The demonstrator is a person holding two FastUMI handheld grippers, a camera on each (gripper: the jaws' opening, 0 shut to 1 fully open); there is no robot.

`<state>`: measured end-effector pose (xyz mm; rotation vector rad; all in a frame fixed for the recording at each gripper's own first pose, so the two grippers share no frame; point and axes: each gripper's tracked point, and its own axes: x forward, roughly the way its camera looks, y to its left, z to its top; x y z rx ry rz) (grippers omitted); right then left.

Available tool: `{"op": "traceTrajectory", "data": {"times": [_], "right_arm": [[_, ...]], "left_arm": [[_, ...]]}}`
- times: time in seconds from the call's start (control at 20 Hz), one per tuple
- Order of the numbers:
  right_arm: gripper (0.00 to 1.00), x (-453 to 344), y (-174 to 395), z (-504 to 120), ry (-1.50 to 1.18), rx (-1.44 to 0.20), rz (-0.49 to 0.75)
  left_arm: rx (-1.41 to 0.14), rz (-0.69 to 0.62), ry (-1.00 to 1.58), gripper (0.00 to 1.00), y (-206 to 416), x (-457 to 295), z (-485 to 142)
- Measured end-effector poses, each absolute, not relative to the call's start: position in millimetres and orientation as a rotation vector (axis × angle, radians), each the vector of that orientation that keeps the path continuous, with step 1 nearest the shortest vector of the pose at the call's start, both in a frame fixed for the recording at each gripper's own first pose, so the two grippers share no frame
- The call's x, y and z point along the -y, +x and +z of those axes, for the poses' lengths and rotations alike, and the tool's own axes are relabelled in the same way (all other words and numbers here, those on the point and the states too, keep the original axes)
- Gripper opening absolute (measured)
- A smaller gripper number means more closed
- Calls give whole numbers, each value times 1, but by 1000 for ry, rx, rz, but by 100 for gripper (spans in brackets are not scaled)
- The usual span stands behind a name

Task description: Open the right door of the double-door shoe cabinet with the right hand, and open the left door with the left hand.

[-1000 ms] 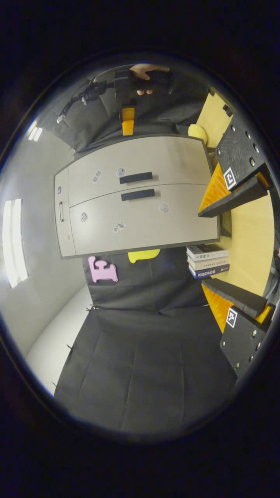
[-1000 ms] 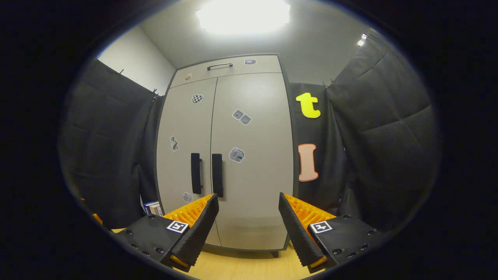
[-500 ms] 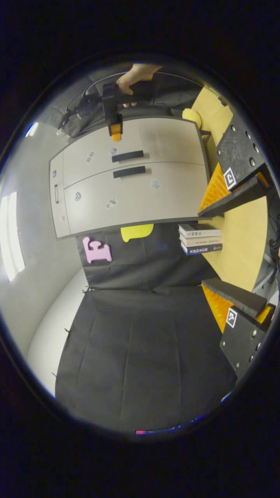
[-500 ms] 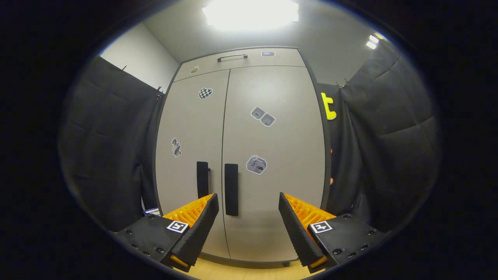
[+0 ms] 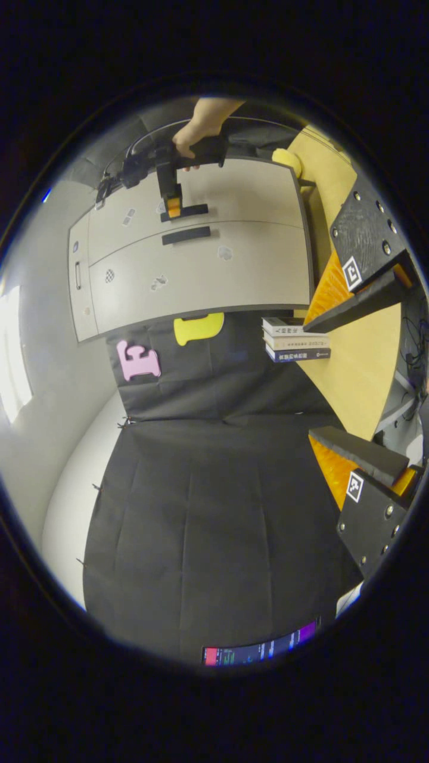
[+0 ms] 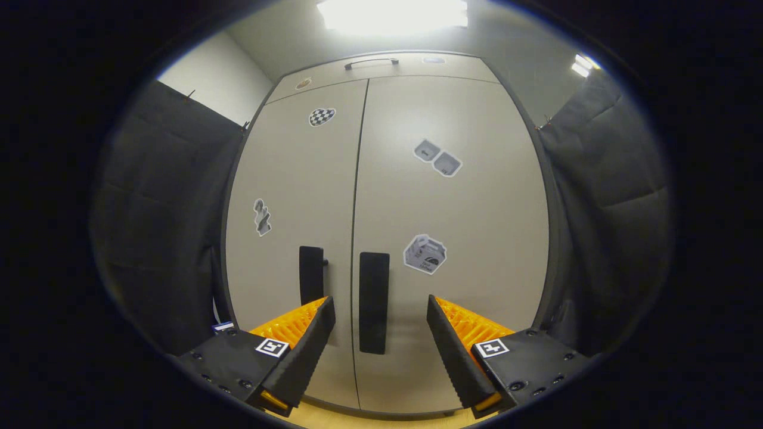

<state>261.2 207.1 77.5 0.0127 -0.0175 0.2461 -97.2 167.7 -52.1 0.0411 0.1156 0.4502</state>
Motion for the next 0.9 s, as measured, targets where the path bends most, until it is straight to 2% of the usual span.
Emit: {"op": "traceTrajectory", "data": {"times": [0.15,0.2,0.3,0.4,0.5,0.65,0.7,0.75,0.9], "right_arm": [[98,-212,280,69,7,-4,227],[93,-214,286,66,14,-13,221],[94,-217,297,59,26,-33,214],[80,-219,308,53,32,-59,205],[53,-222,314,48,48,-91,206],[48,-223,309,53,33,-85,211],[33,-226,313,49,25,-89,209],[33,-225,313,49,20,-93,209],[18,-226,314,49,50,-112,220]], "left_arm": [[-126,460,40,94,-97,-167,-55],[-132,460,37,94,-98,-168,-57],[-144,460,34,94,-99,-167,-60],[-151,460,36,94,-100,-168,-60],[-156,462,39,94,-101,-168,-60],[-161,465,33,93,-102,-167,-61],[-163,463,26,93,-102,-166,-62],[-166,461,22,93,-102,-166,-64],[-167,454,18,94,-102,-165,-63]]}}
